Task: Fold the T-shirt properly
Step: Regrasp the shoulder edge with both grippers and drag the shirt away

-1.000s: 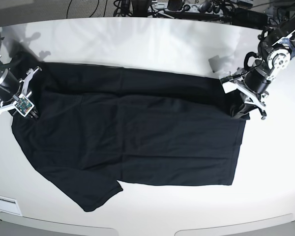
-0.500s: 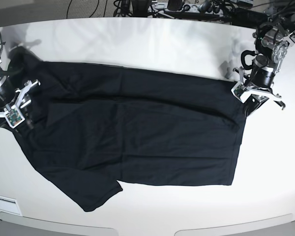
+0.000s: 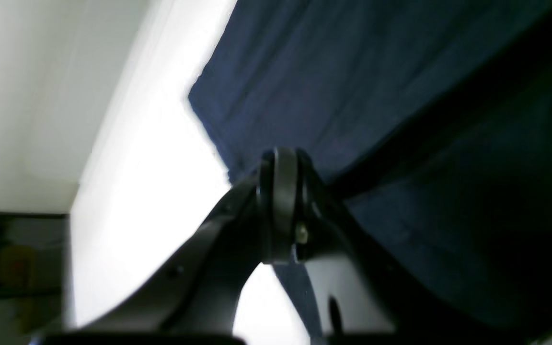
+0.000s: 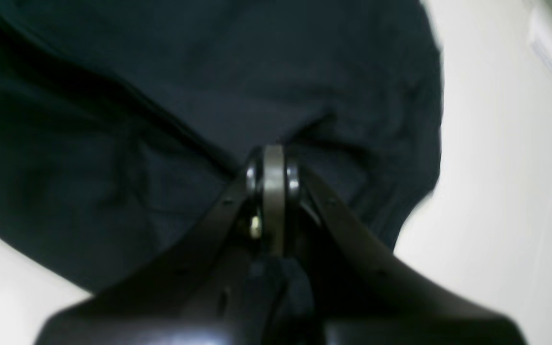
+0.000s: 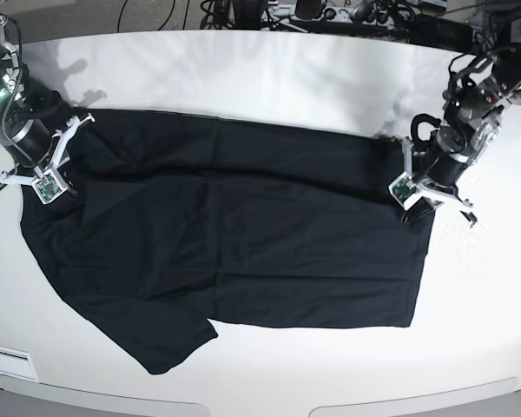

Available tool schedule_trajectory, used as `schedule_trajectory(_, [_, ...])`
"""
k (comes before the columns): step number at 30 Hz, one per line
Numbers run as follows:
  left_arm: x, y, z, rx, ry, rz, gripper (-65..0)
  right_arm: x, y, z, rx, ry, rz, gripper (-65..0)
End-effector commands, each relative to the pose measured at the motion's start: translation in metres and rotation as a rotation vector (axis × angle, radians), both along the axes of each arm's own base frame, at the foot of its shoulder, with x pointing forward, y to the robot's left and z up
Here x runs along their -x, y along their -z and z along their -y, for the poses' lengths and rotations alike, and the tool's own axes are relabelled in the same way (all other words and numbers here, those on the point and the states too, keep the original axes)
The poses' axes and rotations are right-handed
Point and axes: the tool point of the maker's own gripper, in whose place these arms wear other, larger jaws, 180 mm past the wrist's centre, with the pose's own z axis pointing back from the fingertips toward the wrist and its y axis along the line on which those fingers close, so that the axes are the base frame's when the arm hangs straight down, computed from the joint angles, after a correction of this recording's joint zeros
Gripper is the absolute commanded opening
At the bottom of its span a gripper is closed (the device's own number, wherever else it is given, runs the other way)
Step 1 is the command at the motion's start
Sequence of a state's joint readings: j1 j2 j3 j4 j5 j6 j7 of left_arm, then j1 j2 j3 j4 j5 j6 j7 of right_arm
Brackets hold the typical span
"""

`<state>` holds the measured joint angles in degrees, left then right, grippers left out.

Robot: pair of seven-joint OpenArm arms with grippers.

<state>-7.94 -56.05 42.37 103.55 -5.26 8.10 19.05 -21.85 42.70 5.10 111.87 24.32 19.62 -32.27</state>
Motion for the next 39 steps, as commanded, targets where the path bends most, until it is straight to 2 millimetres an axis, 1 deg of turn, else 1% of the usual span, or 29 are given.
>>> schedule_trajectory(1, [-0.008, -0.003, -0.005, 0.000, -0.001, -0.003, -65.0, -0.004, -0.003, 0.011, 0.015, 0.020, 0.004, -65.0])
schedule_trajectory(4, [-0.001, 0.027, -0.006, 0.016, -0.006, -0.156, -65.0, 0.005, 0.023, 0.023, -0.030, 0.049, -0.118, -65.0])
schedule_trajectory(7, [0.013, 0.050, -0.005, 0.003, -0.013, -0.290, -65.0, 0.016, 0.048, 0.033, -0.045, 0.073, -0.253, -65.0])
schedule_trajectory(10, [0.029, 0.066, -0.009, -0.008, -0.024, -0.405, -65.0, 0.031, 0.067, 0.035, -0.044, 0.069, -0.370, -65.0])
schedule_trajectory(13, [0.041, 0.075, -0.017, -0.056, -0.039, -0.463, -65.0, 0.042, 0.074, 0.034, -0.042, 0.065, -0.412, -65.0])
schedule_trajectory(17, [0.047, 0.074, -0.023, -0.100, -0.059, -0.499, -65.0, 0.047, 0.077, 0.036, -0.038, 0.086, -0.427, -65.0])
schedule_trajectory(19, [0.053, 0.071, -0.024, -0.103, -0.063, -0.521, -65.0, 0.054, 0.078, 0.032, -0.037, 0.075, -0.437, -65.0])
schedule_trajectory(22, [0.067, 0.068, -0.026, -0.115, -0.046, -0.547, -65.0, 0.071, 0.078, 0.021, -0.031, 0.036, -0.461, -65.0])
schedule_trajectory(24, [0.081, 0.066, -0.025, -0.129, -0.022, -0.562, -65.0, 0.086, 0.078, 0.014, -0.017, 0.011, -0.489, -65.0])
schedule_trajectory(26, [0.096, 0.065, -0.023, -0.138, 0.006, -0.584, -65.0, 0.097, 0.078, 0.012, 0.010, 0.005, -0.505, -65.0])
schedule_trajectory(30, [0.124, 0.066, -0.020, -0.154, 0.052, -0.630, -65.0, 0.114, 0.083, 0.021, 0.098, -0.004, -0.530, -65.0])
schedule_trajectory(33, [0.139, 0.067, -0.023, -0.193, 0.080, -0.642, -65.0, 0.135, 0.091, 0.026, 0.133, -0.007, -0.578, -65.0])
schedule_trajectory(36, [0.145, 0.066, -0.026, -0.229, 0.097, -0.632, -65.0, 0.152, 0.096, 0.037, 0.177, 0.027, -0.609, -65.0])
schedule_trajectory(39, [0.143, 0.061, -0.025, -0.233, 0.106, -0.616, -65.0, 0.158, 0.095, 0.053, 0.212, 0.088, -0.610, -65.0])
